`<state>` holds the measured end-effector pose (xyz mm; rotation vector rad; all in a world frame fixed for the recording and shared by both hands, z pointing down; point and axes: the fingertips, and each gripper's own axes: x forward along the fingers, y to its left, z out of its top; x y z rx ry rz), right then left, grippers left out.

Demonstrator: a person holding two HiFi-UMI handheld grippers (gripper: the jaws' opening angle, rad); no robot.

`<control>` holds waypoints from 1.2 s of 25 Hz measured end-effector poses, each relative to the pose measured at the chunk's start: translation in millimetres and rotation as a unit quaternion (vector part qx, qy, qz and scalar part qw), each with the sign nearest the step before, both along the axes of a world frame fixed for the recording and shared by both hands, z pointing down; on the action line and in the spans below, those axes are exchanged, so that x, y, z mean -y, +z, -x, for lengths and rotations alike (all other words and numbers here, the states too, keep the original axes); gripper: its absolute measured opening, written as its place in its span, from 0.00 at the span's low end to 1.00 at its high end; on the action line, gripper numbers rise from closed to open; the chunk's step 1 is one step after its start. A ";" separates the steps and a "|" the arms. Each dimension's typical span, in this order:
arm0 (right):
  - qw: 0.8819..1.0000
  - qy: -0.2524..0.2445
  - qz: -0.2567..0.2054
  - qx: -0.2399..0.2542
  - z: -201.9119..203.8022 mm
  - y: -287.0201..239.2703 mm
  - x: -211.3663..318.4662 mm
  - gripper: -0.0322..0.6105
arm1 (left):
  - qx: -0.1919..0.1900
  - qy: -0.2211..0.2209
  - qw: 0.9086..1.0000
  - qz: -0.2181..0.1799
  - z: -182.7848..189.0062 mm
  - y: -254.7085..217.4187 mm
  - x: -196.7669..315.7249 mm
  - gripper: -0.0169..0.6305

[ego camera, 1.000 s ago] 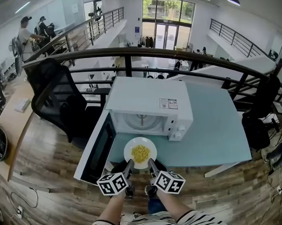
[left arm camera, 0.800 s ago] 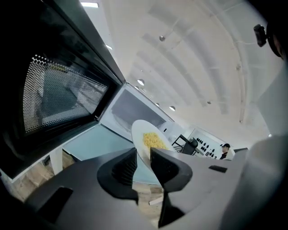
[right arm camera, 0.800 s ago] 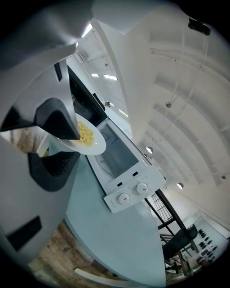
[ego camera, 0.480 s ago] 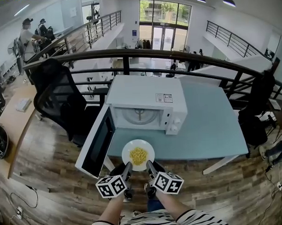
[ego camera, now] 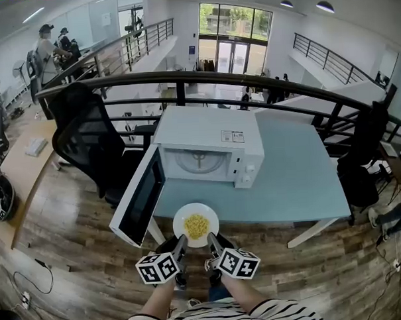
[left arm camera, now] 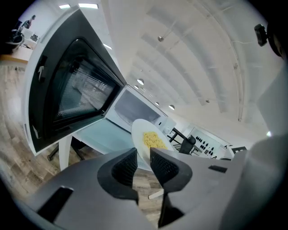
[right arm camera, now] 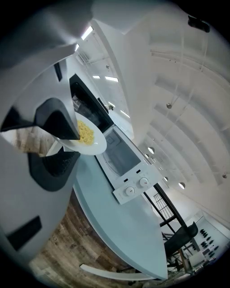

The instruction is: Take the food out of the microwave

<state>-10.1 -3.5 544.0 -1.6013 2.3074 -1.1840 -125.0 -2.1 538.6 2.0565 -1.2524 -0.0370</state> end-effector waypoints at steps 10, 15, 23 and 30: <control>1.000 -0.005 0.014 -0.003 4.1 11.0 -21.7 0.19 | 0.006 0.007 1.000 0.010 3.6 10.9 -21.4 0.19; 1.000 -0.005 0.026 -0.007 3.7 22.7 -27.1 0.19 | 0.004 0.006 1.000 0.023 3.9 22.4 -27.6 0.18; 0.999 -0.005 0.035 -0.011 3.5 31.8 -29.5 0.19 | 0.000 0.004 0.999 0.033 4.2 33.2 -30.6 0.18; 0.999 -0.007 0.031 -0.009 4.7 28.8 -27.4 0.19 | 0.000 0.002 1.000 0.030 5.1 29.5 -29.1 0.18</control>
